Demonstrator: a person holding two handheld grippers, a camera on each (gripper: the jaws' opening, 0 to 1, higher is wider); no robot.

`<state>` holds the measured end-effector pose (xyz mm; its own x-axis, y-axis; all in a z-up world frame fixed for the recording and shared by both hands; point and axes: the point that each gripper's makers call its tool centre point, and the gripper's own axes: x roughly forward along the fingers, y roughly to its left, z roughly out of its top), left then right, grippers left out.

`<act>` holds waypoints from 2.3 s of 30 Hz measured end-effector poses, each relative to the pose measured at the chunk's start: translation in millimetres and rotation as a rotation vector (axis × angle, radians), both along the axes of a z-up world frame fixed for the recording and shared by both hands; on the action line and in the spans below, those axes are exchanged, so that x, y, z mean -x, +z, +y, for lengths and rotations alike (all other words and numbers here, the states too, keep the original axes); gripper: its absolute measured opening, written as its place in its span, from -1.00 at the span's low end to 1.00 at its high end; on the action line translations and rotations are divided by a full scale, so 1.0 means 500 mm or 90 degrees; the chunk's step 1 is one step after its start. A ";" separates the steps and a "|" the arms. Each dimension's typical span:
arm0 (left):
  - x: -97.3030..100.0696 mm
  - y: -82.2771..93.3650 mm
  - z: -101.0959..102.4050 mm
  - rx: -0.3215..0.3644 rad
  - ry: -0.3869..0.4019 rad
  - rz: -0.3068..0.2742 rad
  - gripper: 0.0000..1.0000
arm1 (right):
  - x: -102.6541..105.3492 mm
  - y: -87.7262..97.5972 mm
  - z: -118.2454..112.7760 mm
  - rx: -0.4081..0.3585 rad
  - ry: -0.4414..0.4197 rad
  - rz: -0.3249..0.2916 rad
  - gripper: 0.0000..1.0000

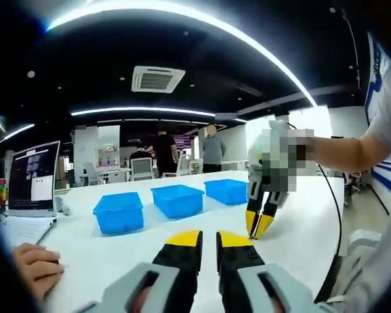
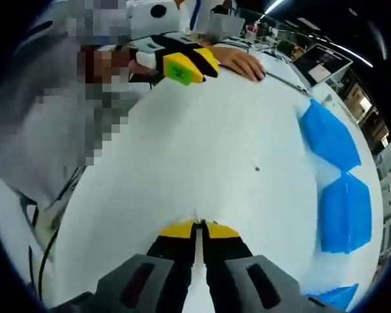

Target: Pick up the resistors one by one and place each resistor into its matching bin, sorting the parts by color and model until every resistor is separated into the correct bin for its type

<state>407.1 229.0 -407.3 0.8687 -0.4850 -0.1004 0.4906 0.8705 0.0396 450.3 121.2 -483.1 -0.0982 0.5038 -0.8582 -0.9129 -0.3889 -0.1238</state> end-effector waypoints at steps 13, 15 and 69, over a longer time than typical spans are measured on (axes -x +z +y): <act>-0.003 -0.018 0.020 0.005 0.003 0.013 -0.76 | -0.028 0.006 0.001 -0.020 -0.037 0.014 -0.88; -0.006 -0.019 0.021 0.005 0.002 0.015 -0.76 | -0.035 0.012 0.002 -0.031 -0.048 0.019 -0.88; -0.023 -0.008 0.028 0.030 0.003 0.001 -0.74 | -0.429 0.262 0.095 -0.625 -0.524 0.082 -0.89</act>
<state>418.8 243.1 -411.4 0.8708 -0.4853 -0.0788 0.4866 0.8736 -0.0026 664.8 168.9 -351.9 0.4873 0.8671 -0.1034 -0.8660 0.4950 0.0701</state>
